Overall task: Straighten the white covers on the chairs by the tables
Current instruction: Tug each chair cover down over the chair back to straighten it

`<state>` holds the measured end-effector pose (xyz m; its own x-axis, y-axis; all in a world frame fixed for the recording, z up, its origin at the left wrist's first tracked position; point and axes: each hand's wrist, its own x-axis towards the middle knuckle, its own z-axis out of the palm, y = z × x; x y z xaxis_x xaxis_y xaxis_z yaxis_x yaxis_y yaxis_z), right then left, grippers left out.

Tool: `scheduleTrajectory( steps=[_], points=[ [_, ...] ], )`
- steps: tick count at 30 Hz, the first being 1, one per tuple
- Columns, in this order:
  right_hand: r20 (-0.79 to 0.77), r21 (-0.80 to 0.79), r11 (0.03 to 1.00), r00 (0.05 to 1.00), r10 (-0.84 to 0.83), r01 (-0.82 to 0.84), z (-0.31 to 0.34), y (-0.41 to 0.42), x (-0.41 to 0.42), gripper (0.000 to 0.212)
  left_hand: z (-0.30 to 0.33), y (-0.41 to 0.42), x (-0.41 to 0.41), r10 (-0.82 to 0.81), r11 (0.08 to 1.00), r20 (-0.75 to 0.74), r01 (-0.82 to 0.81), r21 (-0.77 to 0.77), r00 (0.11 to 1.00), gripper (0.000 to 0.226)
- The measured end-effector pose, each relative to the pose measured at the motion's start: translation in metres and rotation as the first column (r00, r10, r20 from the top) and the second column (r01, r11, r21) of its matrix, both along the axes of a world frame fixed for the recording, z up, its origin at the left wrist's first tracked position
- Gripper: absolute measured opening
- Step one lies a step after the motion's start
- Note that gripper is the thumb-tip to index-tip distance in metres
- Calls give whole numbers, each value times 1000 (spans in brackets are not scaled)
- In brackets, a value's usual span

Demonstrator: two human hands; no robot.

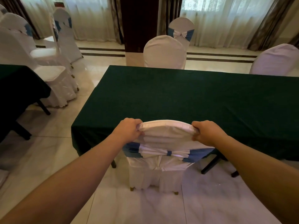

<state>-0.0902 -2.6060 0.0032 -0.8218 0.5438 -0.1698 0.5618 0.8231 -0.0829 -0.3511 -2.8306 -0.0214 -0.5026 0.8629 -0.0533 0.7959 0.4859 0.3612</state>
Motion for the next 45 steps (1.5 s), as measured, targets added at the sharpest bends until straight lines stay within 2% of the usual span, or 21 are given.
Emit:
scheduleTrajectory(
  steps=[10, 30, 36, 45],
  points=[
    [-37, 23, 1000, 999, -2, 3, -4, 22, 3, 25, 1, 17, 5, 41, 999, 39, -40, -15, 998, 30],
    [-27, 50, 996, 997, 76, -75, -5, 50, 17, 27, -7, 38, 26, 73, 997, -35, -73, 14, 997, 23],
    [-10, 51, 998, 999, 32, -31, -4, 62, 32, 26, -8, 52, 46, 41, 999, -76, -40, 11, 996, 23],
    [-30, 76, 996, 999, 39, -36, -4, 68, 50, 26, -7, 66, 51, 44, 999, -26, -43, 10, 999, 23]
  ],
)
